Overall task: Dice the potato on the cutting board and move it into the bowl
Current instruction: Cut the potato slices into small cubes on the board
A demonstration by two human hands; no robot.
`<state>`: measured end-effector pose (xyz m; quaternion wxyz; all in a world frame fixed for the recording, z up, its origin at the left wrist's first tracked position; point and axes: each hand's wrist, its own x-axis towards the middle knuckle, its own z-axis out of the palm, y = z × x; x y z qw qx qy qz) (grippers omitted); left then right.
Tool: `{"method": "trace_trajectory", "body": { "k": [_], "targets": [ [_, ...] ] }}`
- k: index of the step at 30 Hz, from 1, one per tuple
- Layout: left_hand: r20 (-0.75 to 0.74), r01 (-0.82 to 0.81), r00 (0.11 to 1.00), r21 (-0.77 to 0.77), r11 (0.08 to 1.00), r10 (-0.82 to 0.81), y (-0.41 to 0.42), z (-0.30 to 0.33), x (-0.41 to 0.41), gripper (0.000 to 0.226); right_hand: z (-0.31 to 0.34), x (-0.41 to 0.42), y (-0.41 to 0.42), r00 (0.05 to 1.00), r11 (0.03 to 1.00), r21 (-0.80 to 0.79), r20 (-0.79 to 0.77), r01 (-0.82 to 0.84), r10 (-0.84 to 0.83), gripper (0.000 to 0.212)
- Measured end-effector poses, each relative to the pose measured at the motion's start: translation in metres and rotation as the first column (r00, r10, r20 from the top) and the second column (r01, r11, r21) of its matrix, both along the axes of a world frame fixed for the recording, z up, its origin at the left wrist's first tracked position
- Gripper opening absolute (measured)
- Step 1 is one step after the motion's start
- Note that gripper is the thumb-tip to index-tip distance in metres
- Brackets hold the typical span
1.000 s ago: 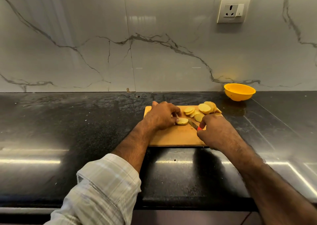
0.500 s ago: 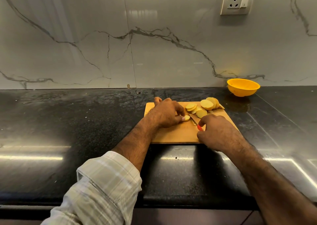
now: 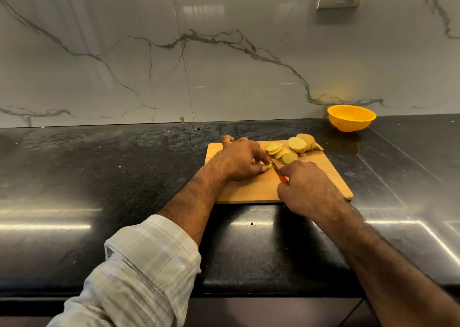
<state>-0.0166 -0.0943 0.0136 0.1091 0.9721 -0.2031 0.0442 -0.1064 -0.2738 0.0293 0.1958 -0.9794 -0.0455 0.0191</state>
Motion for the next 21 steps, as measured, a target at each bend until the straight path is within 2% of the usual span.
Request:
{"method": "trace_trajectory", "body": {
  "k": [9,17,21],
  "targets": [
    [-0.028,-0.007,1.000,0.024,1.000,0.008,-0.002,0.001,0.000,0.024,0.009,0.009,0.004,0.999,0.999,0.034,-0.030,-0.024,0.025,0.045],
    [-0.008,-0.017,1.000,-0.058,0.998,0.016,0.002,-0.002,0.003,0.017,0.000,-0.001,0.002,1.000,0.999,0.048,0.013,-0.008,0.007,0.043],
    [0.016,-0.009,1.000,-0.084,0.996,0.010,0.002,-0.005,0.005,0.015,0.000,-0.004,0.009,1.000,0.999,0.031,-0.016,0.008,-0.007,0.043]
  ]
}}
